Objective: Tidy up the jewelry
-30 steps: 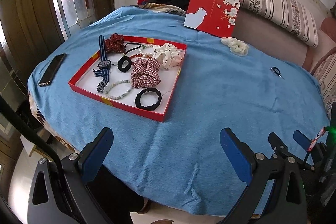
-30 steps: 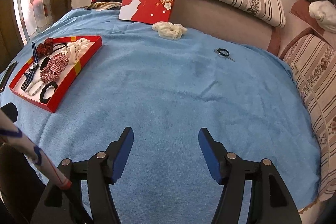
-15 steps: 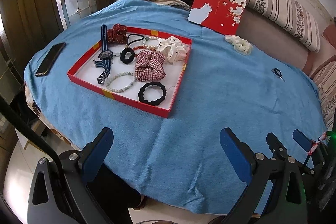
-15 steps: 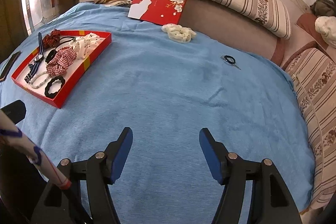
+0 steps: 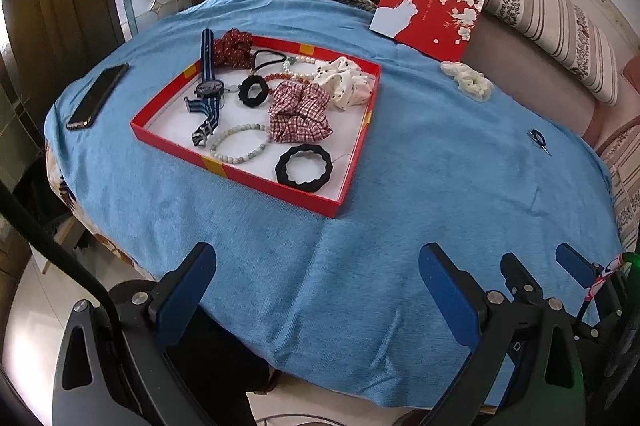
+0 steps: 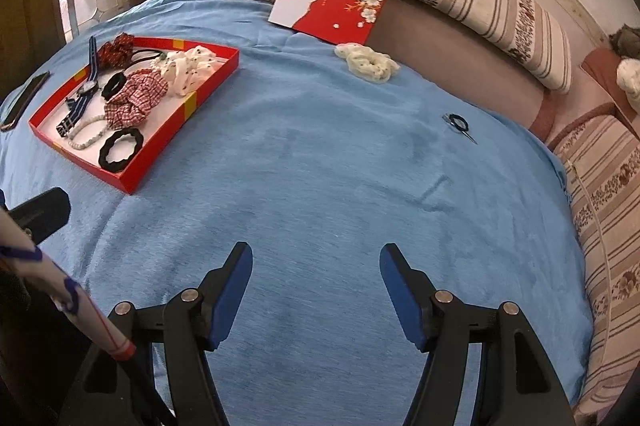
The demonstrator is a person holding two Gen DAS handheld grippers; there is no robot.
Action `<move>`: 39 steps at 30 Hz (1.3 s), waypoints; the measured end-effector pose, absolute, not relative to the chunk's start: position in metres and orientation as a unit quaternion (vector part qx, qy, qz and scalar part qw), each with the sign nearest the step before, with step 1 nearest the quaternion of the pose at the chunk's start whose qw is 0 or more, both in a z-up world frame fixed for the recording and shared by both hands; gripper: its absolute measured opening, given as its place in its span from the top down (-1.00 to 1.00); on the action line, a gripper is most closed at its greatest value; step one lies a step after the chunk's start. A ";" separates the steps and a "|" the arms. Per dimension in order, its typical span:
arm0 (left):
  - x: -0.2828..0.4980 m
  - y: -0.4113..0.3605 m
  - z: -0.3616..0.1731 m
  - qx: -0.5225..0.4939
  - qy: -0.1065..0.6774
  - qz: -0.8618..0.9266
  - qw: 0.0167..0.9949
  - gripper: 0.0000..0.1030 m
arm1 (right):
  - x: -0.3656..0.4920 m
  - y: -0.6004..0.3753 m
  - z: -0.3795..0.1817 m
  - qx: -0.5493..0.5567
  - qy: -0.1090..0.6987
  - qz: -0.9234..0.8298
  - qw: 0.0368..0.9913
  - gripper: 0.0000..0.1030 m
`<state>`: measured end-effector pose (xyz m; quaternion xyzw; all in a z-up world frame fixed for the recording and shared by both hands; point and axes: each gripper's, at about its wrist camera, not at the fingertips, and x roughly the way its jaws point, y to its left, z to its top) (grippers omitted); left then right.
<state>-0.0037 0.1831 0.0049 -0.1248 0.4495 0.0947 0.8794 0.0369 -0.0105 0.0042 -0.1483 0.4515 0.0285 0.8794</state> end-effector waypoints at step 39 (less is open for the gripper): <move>0.002 0.205 -0.020 -0.145 0.476 0.125 0.859 -0.96 | 0.047 0.021 -0.009 -0.178 0.467 0.051 0.865 -0.43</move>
